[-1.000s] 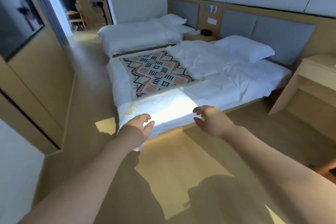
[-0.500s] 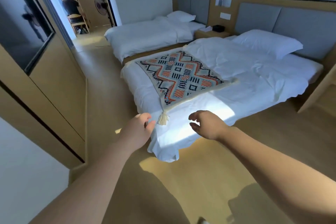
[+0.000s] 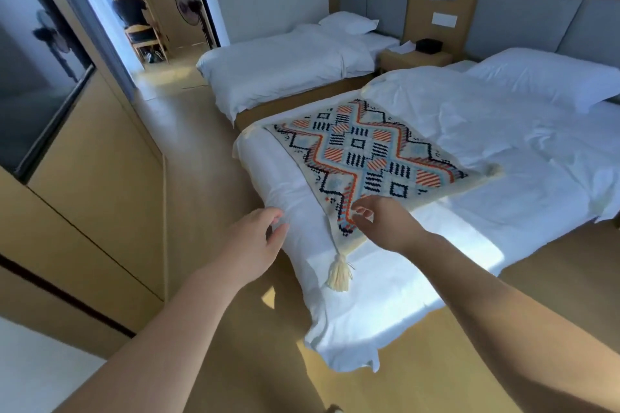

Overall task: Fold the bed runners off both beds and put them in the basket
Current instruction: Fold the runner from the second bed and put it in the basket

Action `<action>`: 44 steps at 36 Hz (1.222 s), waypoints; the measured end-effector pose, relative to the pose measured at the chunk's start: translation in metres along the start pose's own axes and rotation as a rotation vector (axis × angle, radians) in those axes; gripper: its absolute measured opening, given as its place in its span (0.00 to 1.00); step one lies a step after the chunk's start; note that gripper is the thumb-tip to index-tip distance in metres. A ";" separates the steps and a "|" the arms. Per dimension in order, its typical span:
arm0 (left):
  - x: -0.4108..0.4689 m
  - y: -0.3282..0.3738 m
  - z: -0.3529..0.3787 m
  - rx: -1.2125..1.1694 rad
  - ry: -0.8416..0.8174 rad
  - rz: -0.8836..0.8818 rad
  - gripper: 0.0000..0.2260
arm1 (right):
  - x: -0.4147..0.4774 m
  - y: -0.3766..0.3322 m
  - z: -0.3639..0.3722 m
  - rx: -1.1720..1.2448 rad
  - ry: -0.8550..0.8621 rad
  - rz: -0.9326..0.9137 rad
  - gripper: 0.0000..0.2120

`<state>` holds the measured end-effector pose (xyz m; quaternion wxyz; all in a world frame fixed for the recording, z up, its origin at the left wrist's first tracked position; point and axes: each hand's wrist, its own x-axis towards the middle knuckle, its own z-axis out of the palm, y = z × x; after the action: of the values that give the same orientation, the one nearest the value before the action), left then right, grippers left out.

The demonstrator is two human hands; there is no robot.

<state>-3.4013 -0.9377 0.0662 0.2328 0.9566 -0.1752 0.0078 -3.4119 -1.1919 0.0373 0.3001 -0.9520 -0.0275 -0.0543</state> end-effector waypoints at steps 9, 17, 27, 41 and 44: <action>0.119 -0.052 -0.017 0.015 -0.049 0.002 0.19 | 0.118 -0.001 0.010 -0.036 -0.021 0.008 0.11; 0.229 -0.078 -0.004 -0.006 -0.132 0.142 0.18 | 0.186 0.026 0.020 -0.077 0.039 0.124 0.12; 0.381 -0.140 0.006 -0.062 -0.224 0.369 0.18 | 0.287 0.032 0.059 -0.142 0.149 0.371 0.12; 0.541 -0.152 0.064 -0.005 -0.506 0.708 0.20 | 0.342 0.061 0.115 -0.108 0.122 0.897 0.11; 0.561 -0.130 0.099 0.036 -0.565 0.790 0.20 | 0.342 0.084 0.122 -0.095 0.128 1.002 0.12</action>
<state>-2.8372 -1.0598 -0.0257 0.1388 0.7855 -0.5810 -0.1615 -3.0552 -1.1837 -0.0682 0.2466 -0.8556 0.4537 0.0370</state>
